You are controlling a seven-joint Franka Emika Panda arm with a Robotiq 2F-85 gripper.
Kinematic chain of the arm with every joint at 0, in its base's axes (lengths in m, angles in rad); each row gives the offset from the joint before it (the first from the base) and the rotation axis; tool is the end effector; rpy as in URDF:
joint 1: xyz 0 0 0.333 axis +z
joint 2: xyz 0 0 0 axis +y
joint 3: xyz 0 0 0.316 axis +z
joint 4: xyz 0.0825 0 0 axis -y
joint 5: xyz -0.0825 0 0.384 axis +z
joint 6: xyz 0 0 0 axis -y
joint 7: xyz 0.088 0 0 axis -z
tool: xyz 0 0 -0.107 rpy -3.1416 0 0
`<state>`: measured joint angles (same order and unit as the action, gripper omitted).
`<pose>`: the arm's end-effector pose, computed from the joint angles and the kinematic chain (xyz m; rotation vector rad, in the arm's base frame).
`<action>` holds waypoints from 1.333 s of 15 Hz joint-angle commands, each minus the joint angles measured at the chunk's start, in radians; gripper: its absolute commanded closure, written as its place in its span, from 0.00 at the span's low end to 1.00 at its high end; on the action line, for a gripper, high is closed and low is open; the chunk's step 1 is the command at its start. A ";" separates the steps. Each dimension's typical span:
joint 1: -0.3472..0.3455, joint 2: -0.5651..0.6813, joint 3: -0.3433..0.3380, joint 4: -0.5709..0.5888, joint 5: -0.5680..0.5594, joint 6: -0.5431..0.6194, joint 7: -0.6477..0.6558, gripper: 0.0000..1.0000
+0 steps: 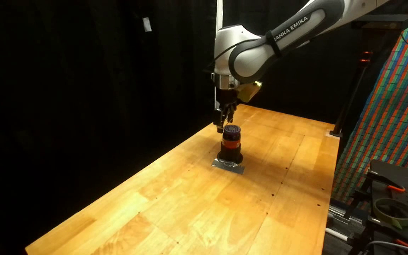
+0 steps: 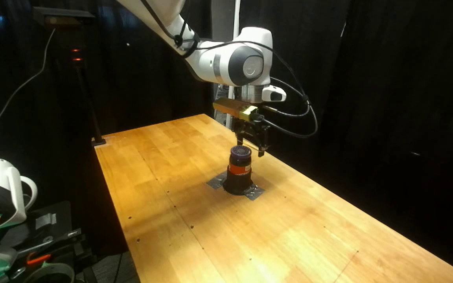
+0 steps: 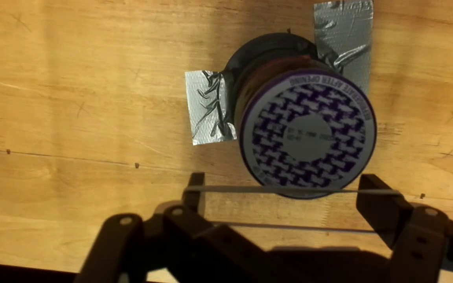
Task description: Put the rubber band around the brown cup
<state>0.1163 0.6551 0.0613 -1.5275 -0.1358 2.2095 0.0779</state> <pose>0.7015 0.1143 0.2765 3.0617 0.2546 0.0581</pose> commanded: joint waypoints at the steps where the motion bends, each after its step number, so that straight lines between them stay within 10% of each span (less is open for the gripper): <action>1: -0.007 0.050 0.000 0.053 0.030 -0.005 -0.041 0.00; 20: -0.100 -0.047 0.059 -0.077 0.153 -0.316 -0.358 0.00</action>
<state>0.0401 0.6438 0.1045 -1.5555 -0.0173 1.9303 -0.2295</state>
